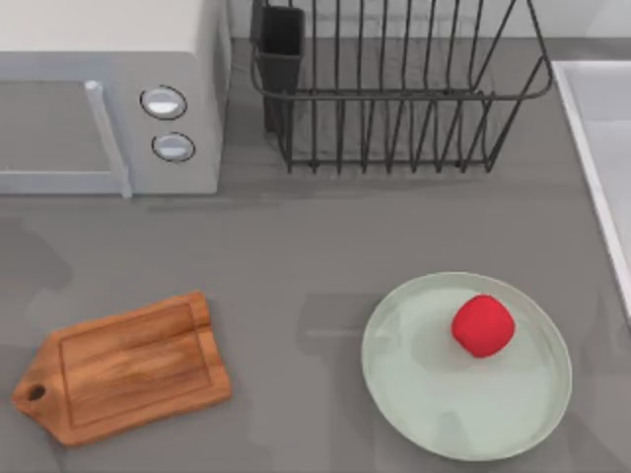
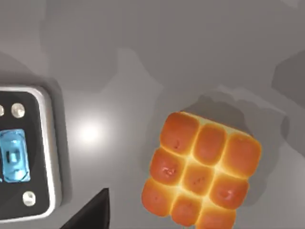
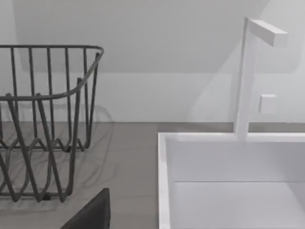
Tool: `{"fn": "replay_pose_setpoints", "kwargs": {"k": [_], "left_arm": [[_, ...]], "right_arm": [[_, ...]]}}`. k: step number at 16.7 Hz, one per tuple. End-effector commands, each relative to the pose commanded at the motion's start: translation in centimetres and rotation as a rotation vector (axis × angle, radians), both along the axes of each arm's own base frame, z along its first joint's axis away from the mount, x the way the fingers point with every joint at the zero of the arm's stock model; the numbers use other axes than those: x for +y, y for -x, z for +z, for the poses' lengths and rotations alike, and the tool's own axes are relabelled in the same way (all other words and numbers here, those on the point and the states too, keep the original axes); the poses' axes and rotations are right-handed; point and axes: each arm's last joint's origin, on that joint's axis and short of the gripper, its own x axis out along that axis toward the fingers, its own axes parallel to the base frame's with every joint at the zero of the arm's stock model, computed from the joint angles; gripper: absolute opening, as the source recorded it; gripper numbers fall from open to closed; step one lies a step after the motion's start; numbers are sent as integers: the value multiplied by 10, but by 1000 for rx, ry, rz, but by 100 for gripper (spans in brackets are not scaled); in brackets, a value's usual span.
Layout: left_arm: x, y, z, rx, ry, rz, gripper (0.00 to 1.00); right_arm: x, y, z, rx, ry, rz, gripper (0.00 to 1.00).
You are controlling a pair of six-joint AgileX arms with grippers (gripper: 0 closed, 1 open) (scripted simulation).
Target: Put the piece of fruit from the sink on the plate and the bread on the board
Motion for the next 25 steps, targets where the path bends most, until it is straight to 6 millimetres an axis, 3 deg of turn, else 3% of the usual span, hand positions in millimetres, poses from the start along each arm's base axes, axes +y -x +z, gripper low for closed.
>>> {"fn": "replay_pose_setpoints", "kwargs": {"k": [4,8,14,22,25], "left_arm": [[20,-33,-17,224,1,-189,100],[34,-50,-25,312,-5,-273,100],[34,-50,-26,313,-6,-279,100],[35,-51,-90,310,-8,-275,100],[35,-50,-95,315,-6,-276,100]], "right_arm": [[0,0,0,0,0,0,100],[0,0,0,0,0,0,100],[0,0,0,0,0,0,100],[0,0,0,0,0,0,100],[0,0,0,0,0,0,100]]}}
